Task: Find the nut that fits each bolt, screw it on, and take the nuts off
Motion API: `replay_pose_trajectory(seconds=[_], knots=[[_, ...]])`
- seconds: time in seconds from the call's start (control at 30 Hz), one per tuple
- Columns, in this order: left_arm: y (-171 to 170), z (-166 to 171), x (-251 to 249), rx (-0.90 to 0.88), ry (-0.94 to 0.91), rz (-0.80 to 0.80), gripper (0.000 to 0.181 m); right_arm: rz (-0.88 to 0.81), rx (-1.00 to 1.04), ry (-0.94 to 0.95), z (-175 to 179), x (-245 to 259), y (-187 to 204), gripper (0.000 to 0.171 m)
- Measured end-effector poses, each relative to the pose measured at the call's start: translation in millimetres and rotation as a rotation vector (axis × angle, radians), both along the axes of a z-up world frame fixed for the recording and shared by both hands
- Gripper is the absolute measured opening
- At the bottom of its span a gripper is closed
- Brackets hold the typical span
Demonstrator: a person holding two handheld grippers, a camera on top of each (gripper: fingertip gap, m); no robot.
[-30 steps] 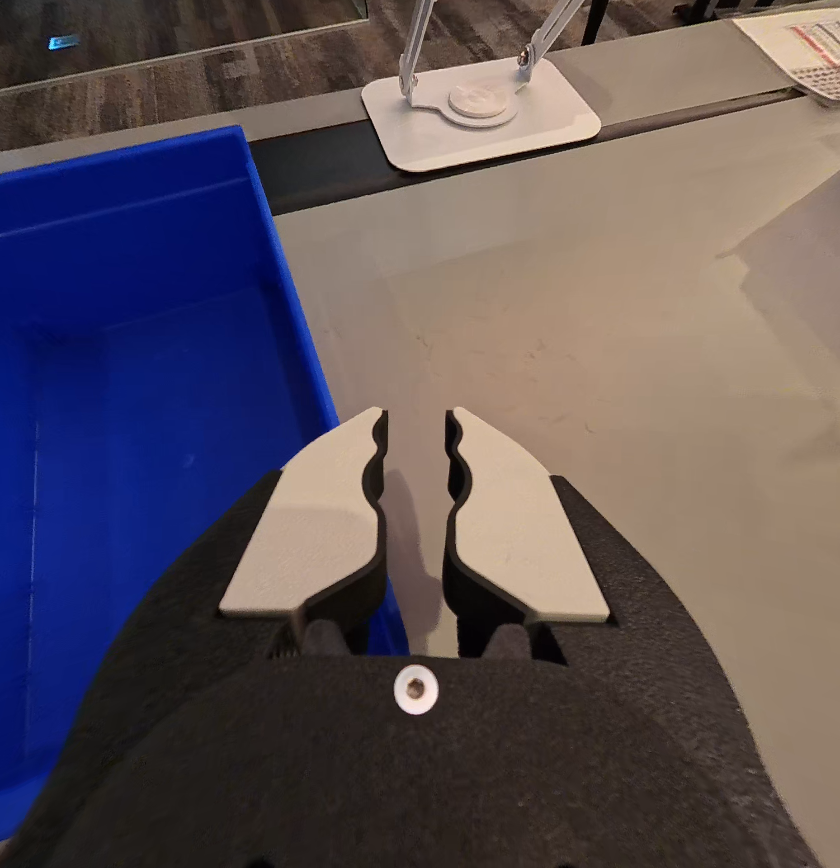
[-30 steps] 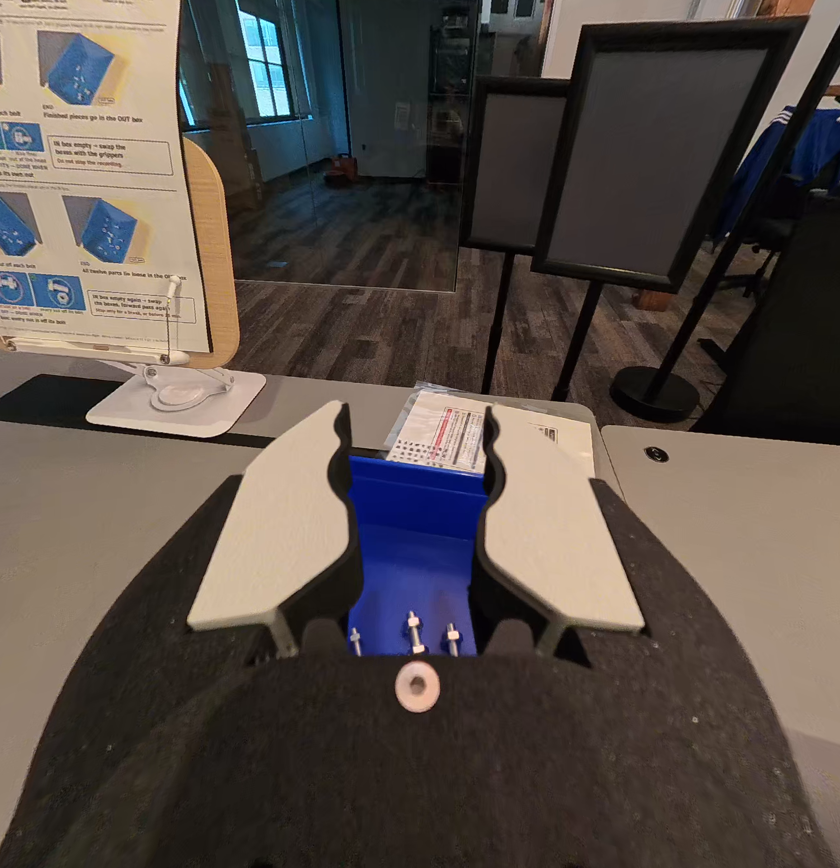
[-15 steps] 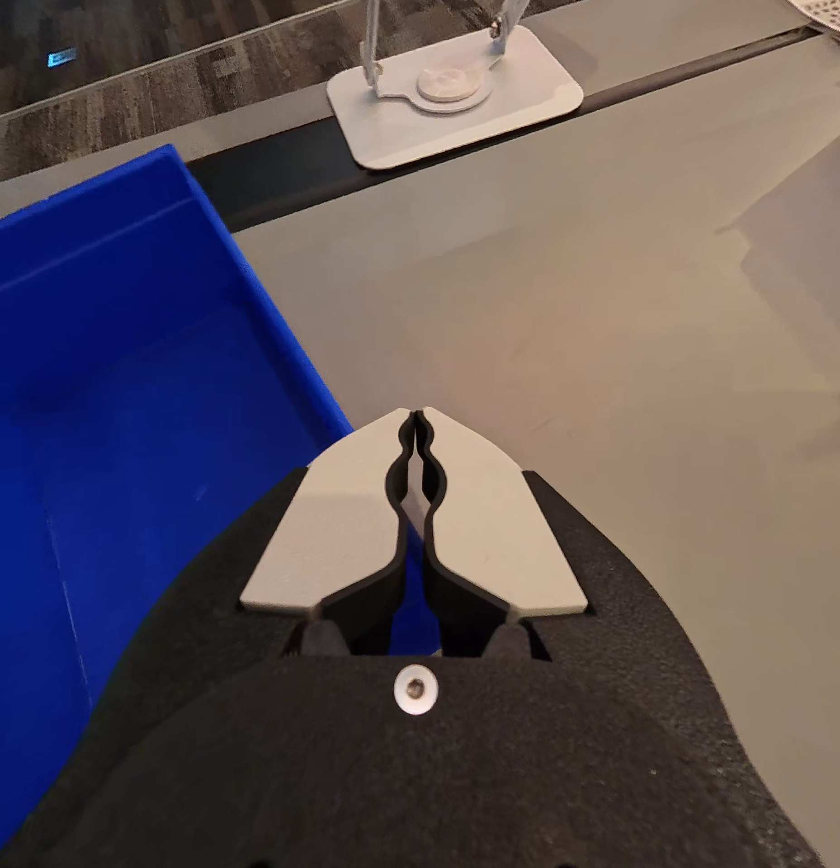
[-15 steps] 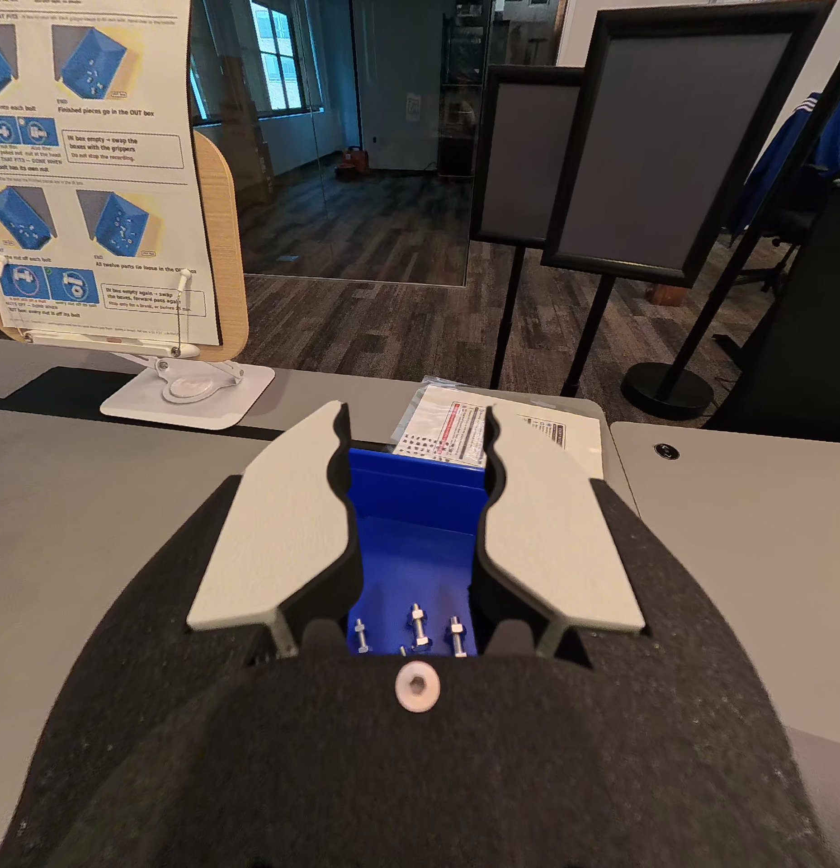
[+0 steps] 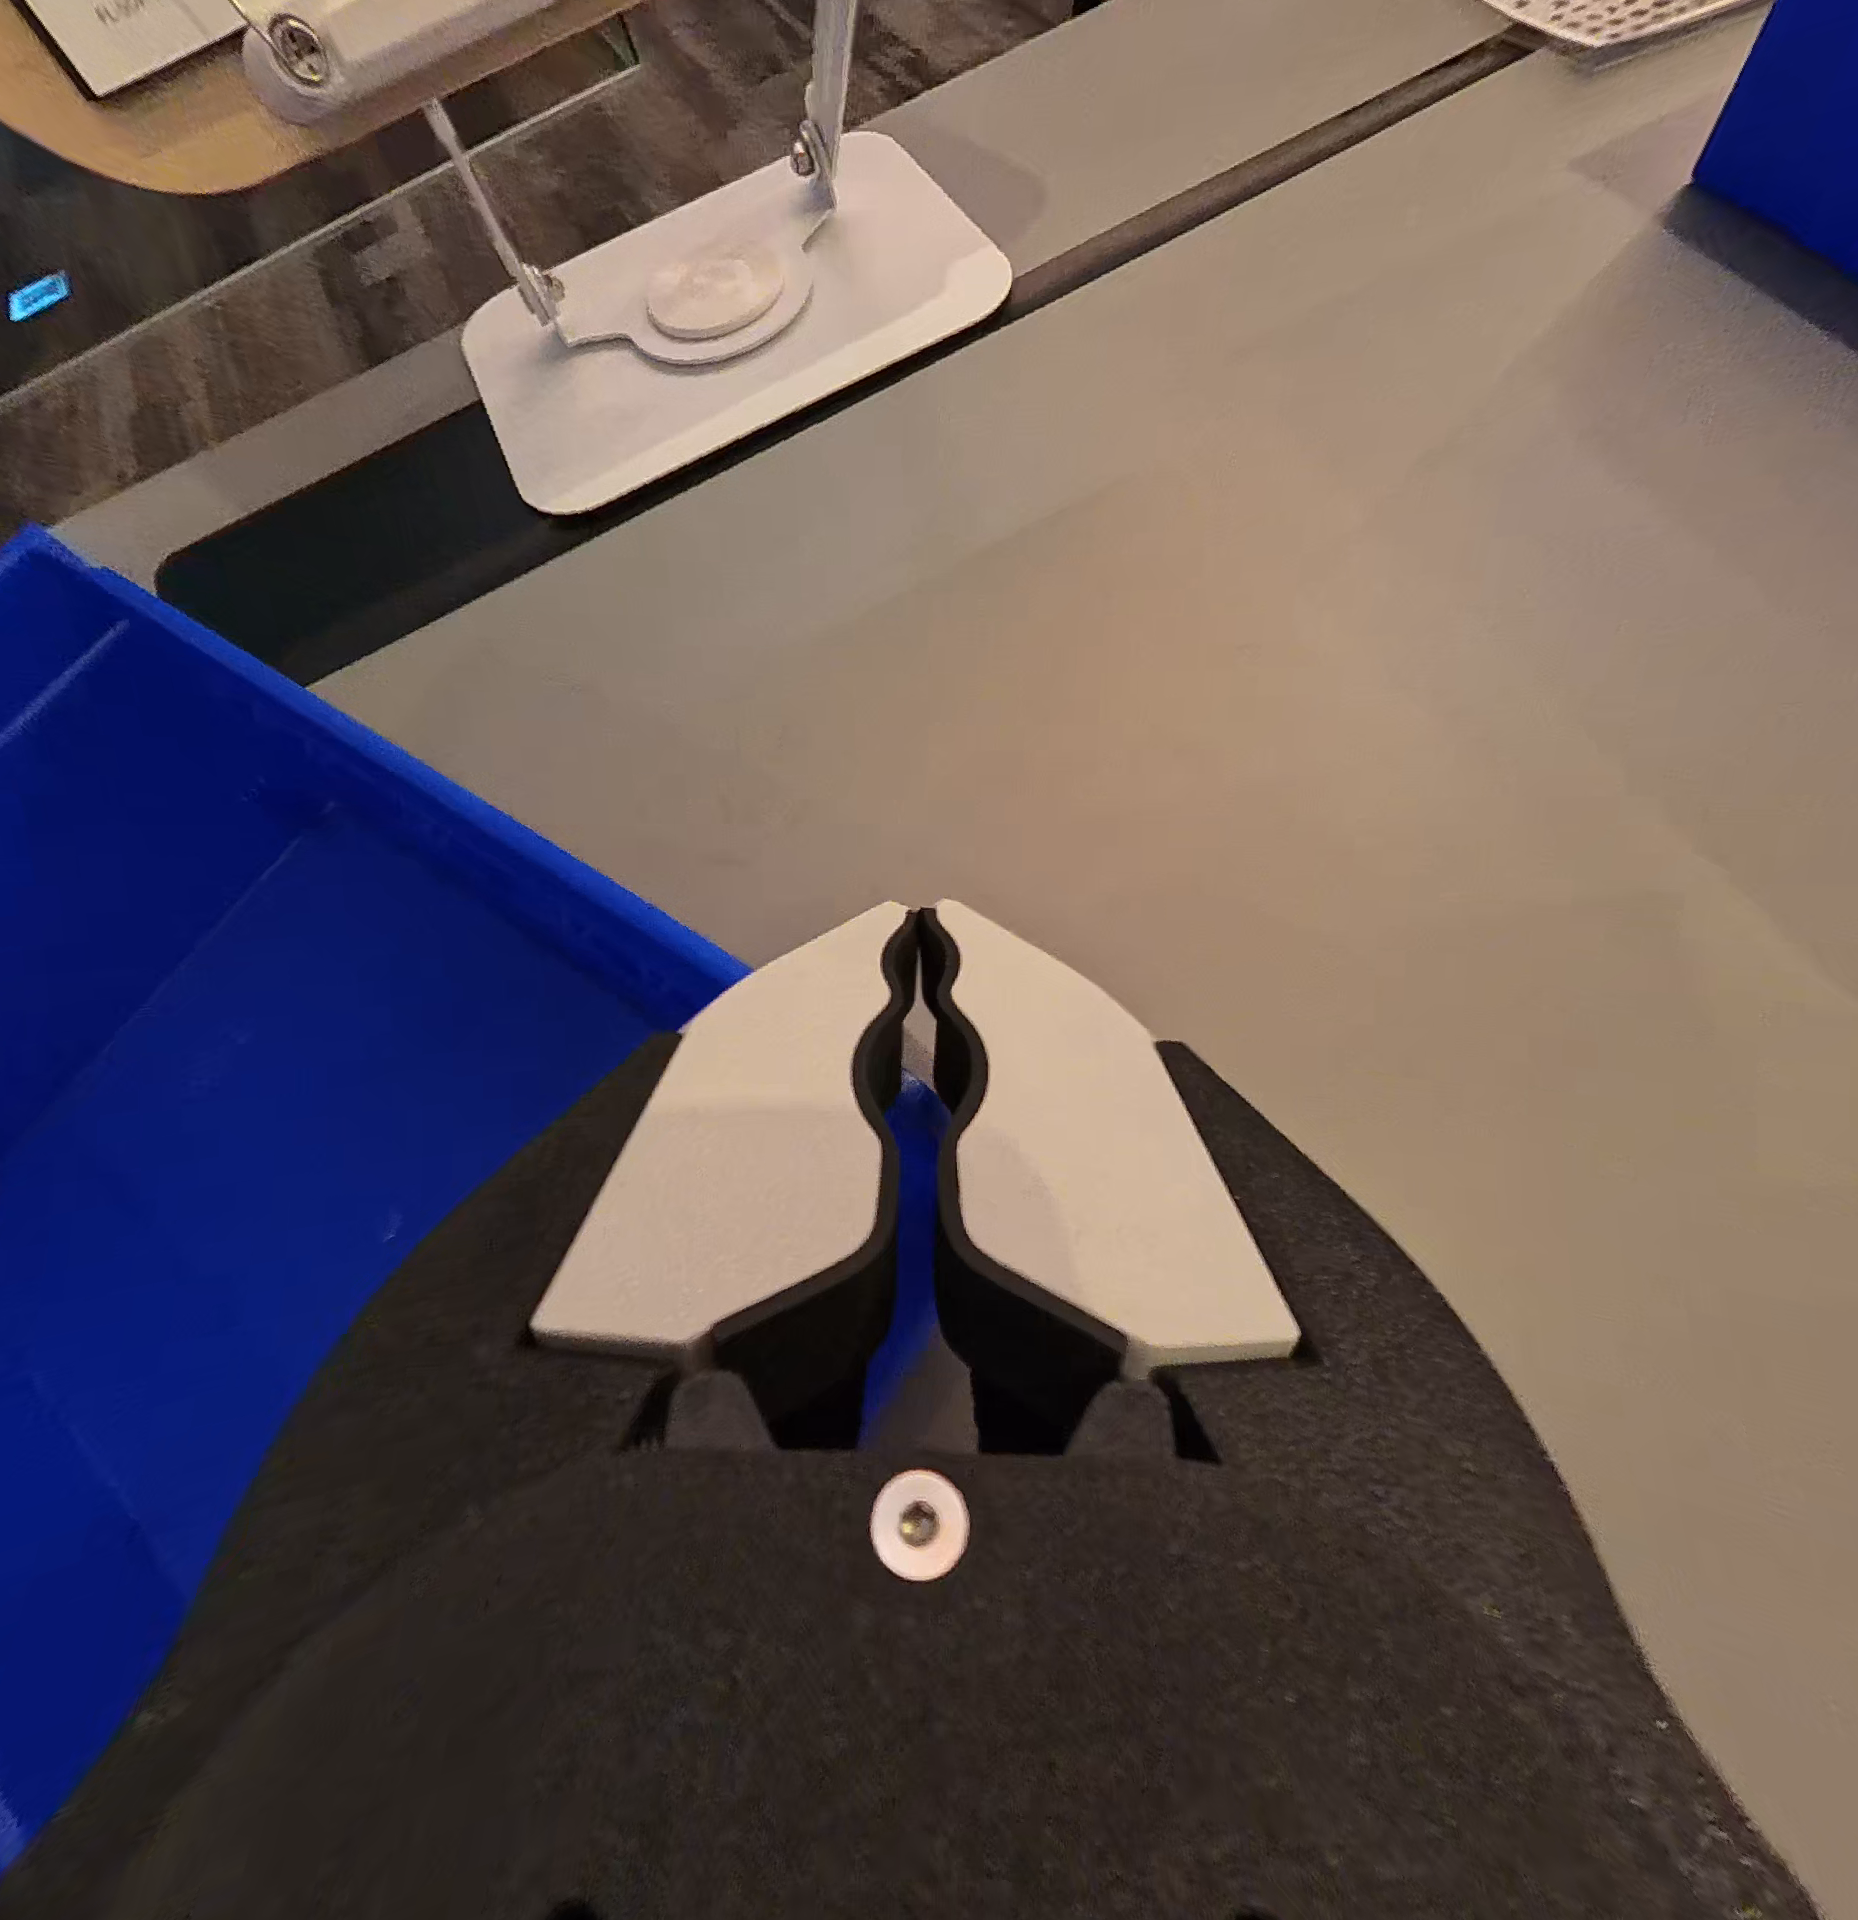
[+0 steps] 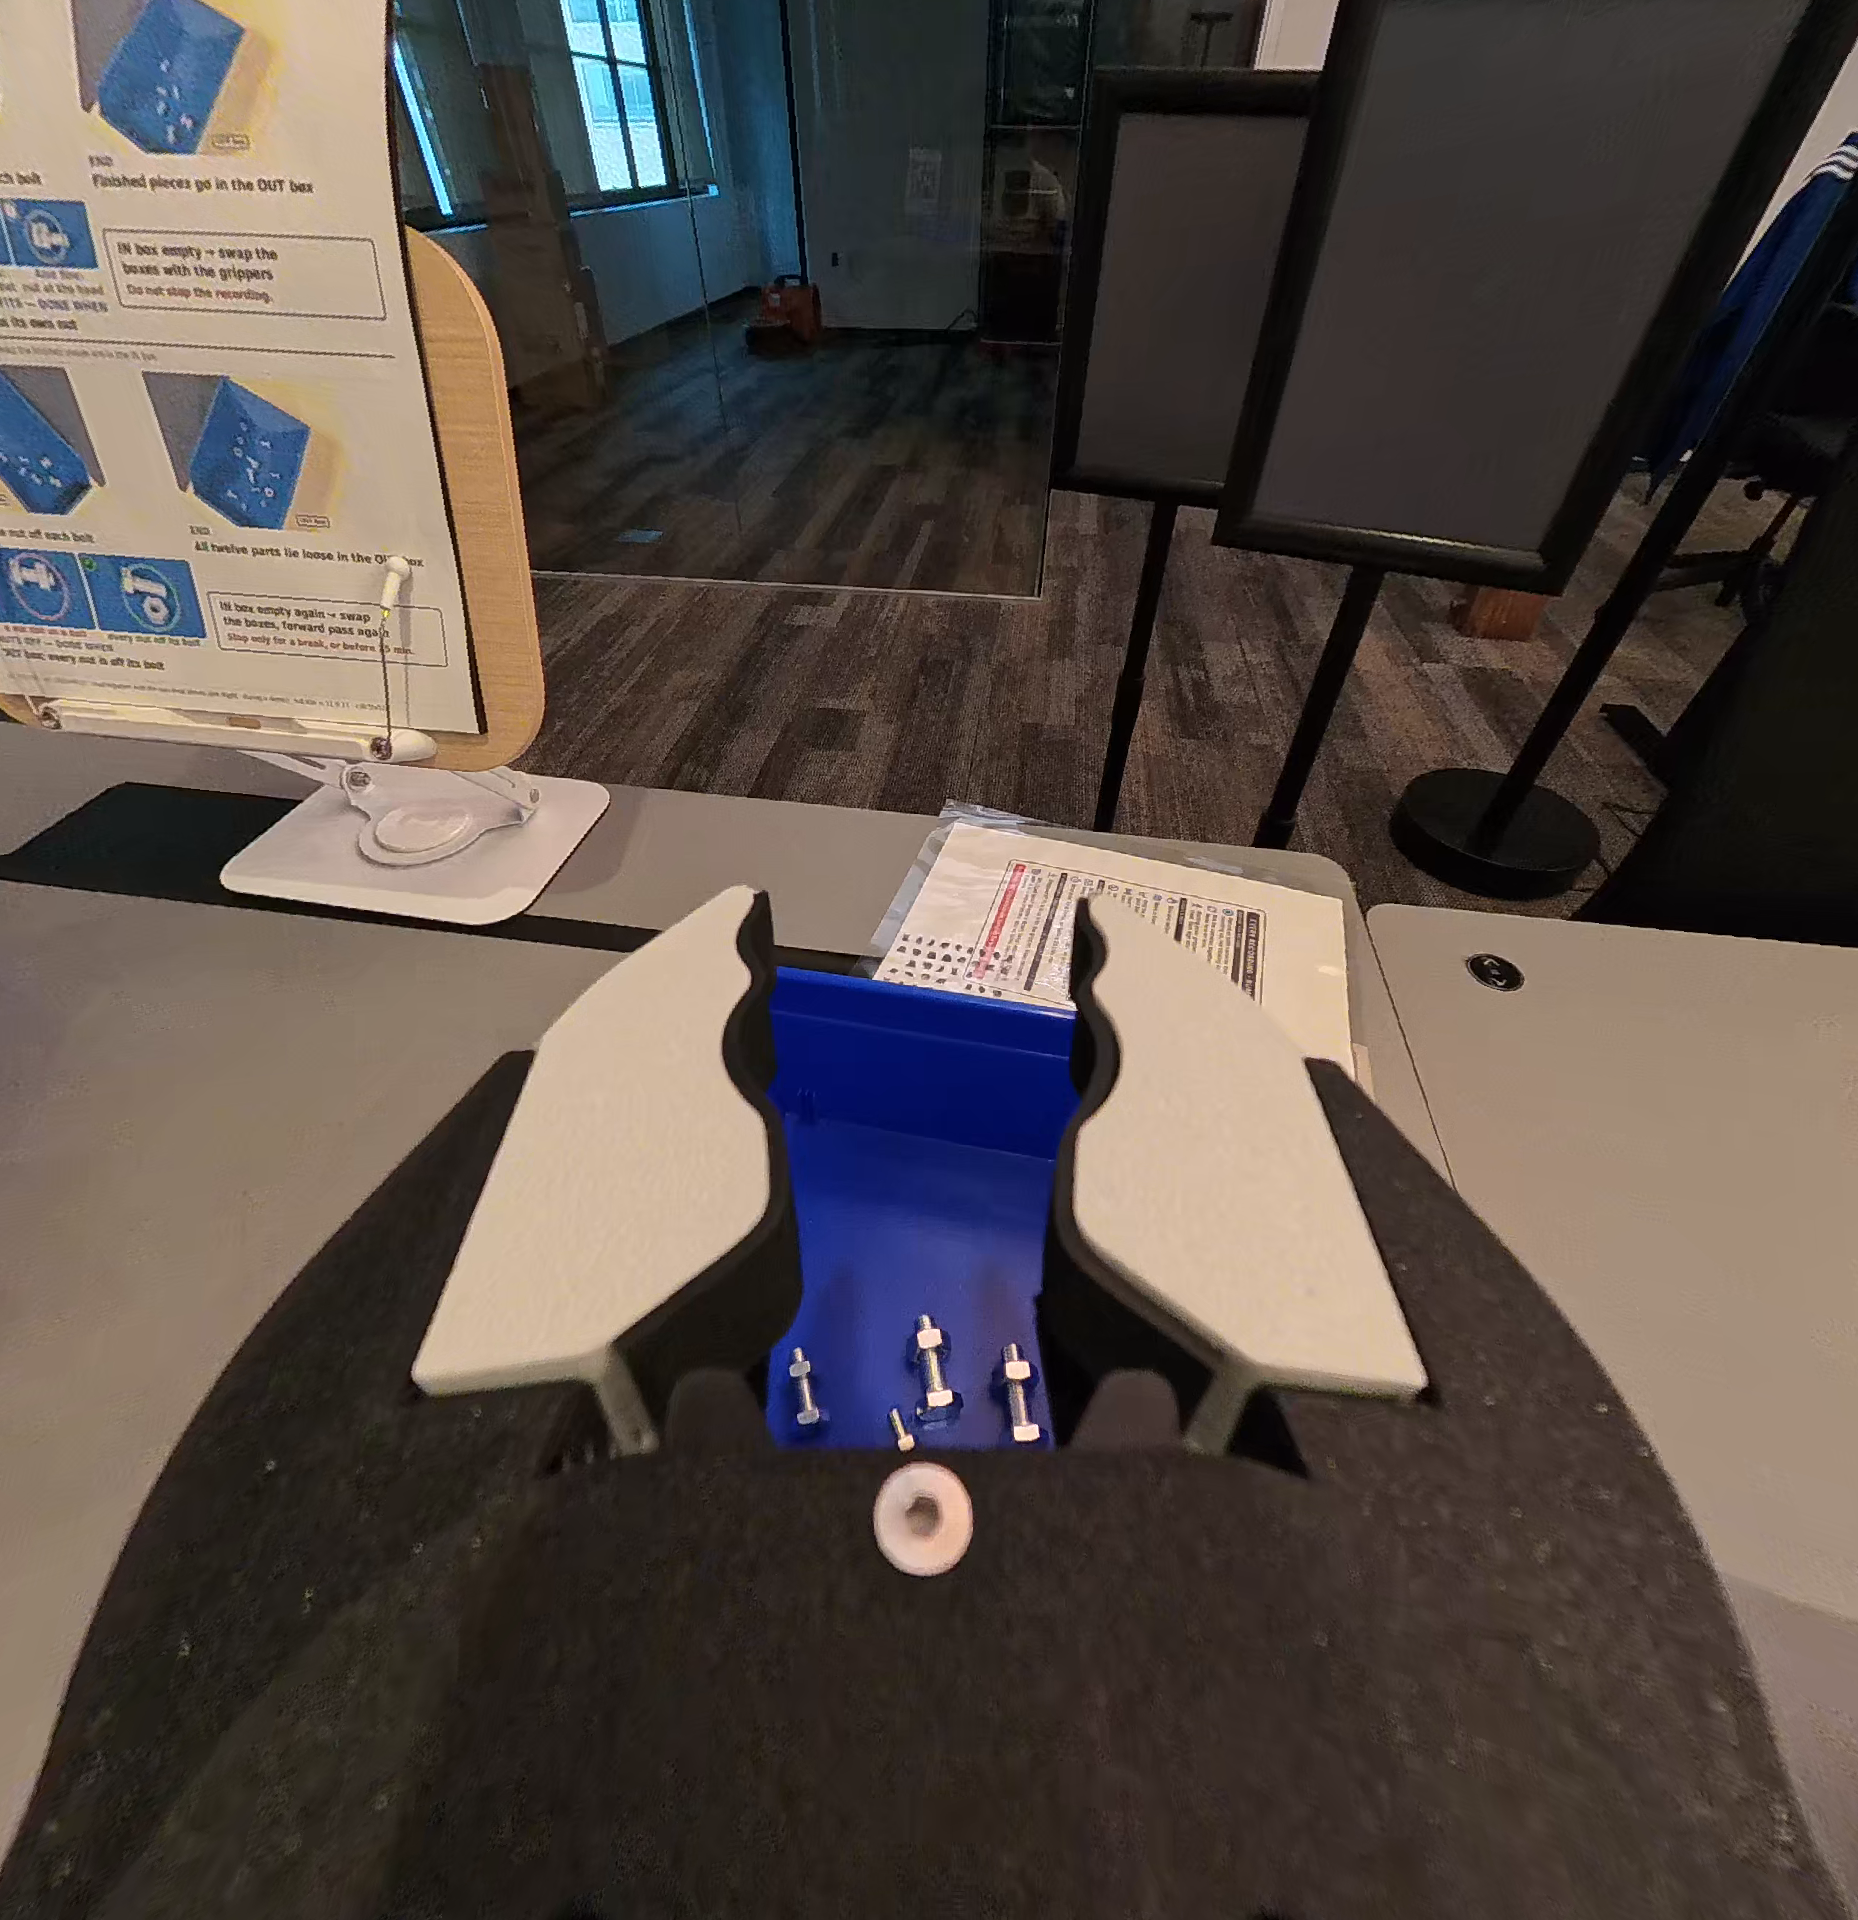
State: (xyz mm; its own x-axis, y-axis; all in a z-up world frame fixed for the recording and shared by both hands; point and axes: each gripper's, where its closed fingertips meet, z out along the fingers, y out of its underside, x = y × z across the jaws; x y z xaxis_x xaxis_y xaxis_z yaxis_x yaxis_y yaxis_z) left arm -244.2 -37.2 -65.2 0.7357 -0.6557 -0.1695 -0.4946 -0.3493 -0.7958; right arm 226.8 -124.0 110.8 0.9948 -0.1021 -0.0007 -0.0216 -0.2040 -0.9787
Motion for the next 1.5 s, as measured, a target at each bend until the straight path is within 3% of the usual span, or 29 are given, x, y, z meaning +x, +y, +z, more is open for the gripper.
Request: replay_pose_trajectory(seconds=[0.13, 0.23, 0.37, 0.43, 0.57, 0.63, 0.9, 1.17, 1.4, 1.5], knots=[[-1.1, 3.1, 1.3, -0.023, -0.049, 0.018, 0.0, 0.003, 0.005, -0.005, 1.6, -2.0, -0.7, 0.054], [5.0, 30.2, -11.3, 0.049, -0.101, 0.1, 0.006, 0.0, 0.004, -0.005, 1.2, -0.4, -1.4, 0.054], [17.9, 72.8, -43.1, 0.101, -0.19, 0.274, 0.055, -0.007, 0.0, 0.005, -1.0, 3.5, -2.1, 0.055], [27.4, 66.0, -49.5, 0.03, -0.205, 0.327, 0.066, -0.009, -0.004, 0.003, -1.2, 4.1, -2.4, 0.055], [38.1, 16.6, -45.2, -0.206, -0.175, 0.386, 0.068, -0.006, -0.005, -0.008, -0.2, 2.0, -2.5, 0.055], [38.7, 6.6, -33.4, -0.246, -0.193, 0.379, 0.065, 0.001, -0.003, -0.01, 0.6, -0.5, -1.7, 0.055], [36.0, -27.3, -30.6, -0.27, 0.103, 0.439, 0.044, 0.033, -0.025, -0.037, -1.4, -13.0, 4.8, 0.056], [25.4, -27.5, -20.6, -0.256, 0.104, 0.382, 0.038, 0.041, -0.027, -0.029, -2.0, -12.6, 4.8, 0.056], [-1.8, -27.0, 12.4, -0.218, 0.151, 0.264, 0.014, 0.029, -0.021, -0.009, -2.4, -4.5, 0.6, 0.056], [-14.0, -27.3, 29.9, -0.211, 0.16, 0.224, 0.013, 0.021, -0.012, 0.006, -1.8, 0.9, -2.9, 0.056]])
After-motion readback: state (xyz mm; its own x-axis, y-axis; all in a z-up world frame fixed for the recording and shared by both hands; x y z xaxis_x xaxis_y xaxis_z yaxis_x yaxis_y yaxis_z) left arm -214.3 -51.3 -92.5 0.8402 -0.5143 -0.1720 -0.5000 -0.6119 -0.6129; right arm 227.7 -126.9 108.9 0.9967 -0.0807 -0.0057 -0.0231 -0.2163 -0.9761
